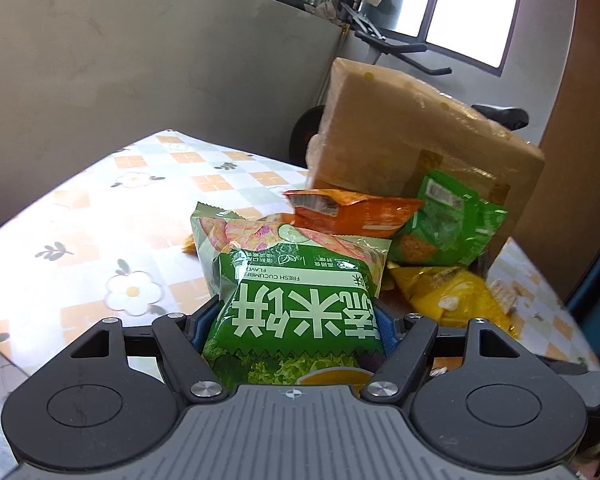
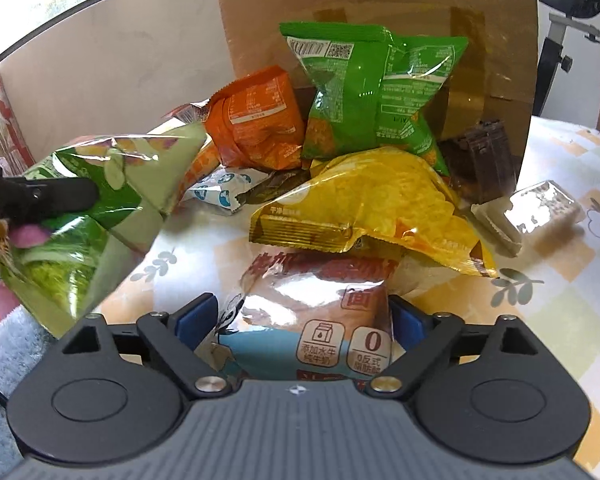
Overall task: Organize snacks
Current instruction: 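Lift both held packets off the pile and carry them toward the cardboard box, then lower both packets over the box and open both tools to drop them in, then move both open tools back down to the remaining snacks on the table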
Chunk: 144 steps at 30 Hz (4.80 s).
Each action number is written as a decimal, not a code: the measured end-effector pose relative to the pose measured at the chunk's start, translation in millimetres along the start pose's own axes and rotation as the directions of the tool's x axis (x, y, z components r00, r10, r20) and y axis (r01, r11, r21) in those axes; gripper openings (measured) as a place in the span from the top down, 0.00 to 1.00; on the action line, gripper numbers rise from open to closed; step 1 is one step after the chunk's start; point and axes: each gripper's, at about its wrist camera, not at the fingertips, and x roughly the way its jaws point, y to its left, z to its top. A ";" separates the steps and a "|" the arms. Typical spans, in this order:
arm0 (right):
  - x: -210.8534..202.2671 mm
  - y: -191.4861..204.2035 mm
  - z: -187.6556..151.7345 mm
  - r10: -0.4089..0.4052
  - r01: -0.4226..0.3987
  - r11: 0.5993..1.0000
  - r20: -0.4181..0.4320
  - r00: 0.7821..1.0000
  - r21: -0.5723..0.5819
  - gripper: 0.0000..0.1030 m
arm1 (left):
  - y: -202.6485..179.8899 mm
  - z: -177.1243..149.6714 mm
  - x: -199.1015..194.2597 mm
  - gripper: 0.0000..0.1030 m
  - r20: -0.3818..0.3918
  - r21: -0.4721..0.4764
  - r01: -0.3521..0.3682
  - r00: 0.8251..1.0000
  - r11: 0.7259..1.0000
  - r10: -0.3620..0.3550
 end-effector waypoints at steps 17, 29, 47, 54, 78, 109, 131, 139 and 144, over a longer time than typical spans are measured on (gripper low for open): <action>-26.7 25.7 -4.3 0.218 -0.214 0.969 0.021 0.976 -0.121 0.21 | 15.1 2.9 -27.5 0.26 0.048 -0.026 -0.077 0.996 0.997 0.079; -56.8 37.3 9.2 0.276 -0.220 0.943 0.221 0.935 -0.249 0.21 | 22.5 4.9 -38.7 0.26 0.089 -0.068 -0.105 0.990 0.992 0.111; -114.2 -34.0 93.2 0.086 -0.008 0.988 0.501 0.861 -0.155 0.21 | -16.7 92.7 -51.6 0.26 0.335 0.047 0.024 0.941 0.999 -0.038; -116.2 -49.1 123.2 0.067 0.027 0.986 0.544 0.836 -0.164 0.21 | -34.0 125.3 -38.5 0.26 0.377 0.069 0.039 0.924 0.997 -0.062; -41.1 -122.9 227.2 -0.022 0.064 0.995 0.481 0.876 -0.071 0.21 | -107.2 215.2 96.6 0.26 0.301 0.224 0.137 0.932 0.965 -0.202; -10.4 -115.1 236.8 -0.060 0.106 0.988 0.348 0.936 -0.116 0.10 | -85.1 225.9 132.4 0.15 0.115 0.205 0.150 0.978 0.967 -0.176; -73.3 -122.7 174.5 -0.065 0.112 0.990 0.420 0.905 -0.090 0.10 | 21.7 183.4 61.4 0.16 0.171 0.107 0.047 0.983 0.993 -0.065; -67.1 -154.5 143.9 -0.147 0.166 0.986 0.364 0.920 -0.021 0.10 | 49.9 147.2 63.1 0.17 0.111 0.028 -0.010 0.994 1.000 0.007; -46.2 -169.0 115.0 -0.185 0.183 0.983 0.254 0.949 0.034 0.12 | 57.5 125.5 70.4 0.18 0.059 -0.013 -0.022 0.998 1.000 0.023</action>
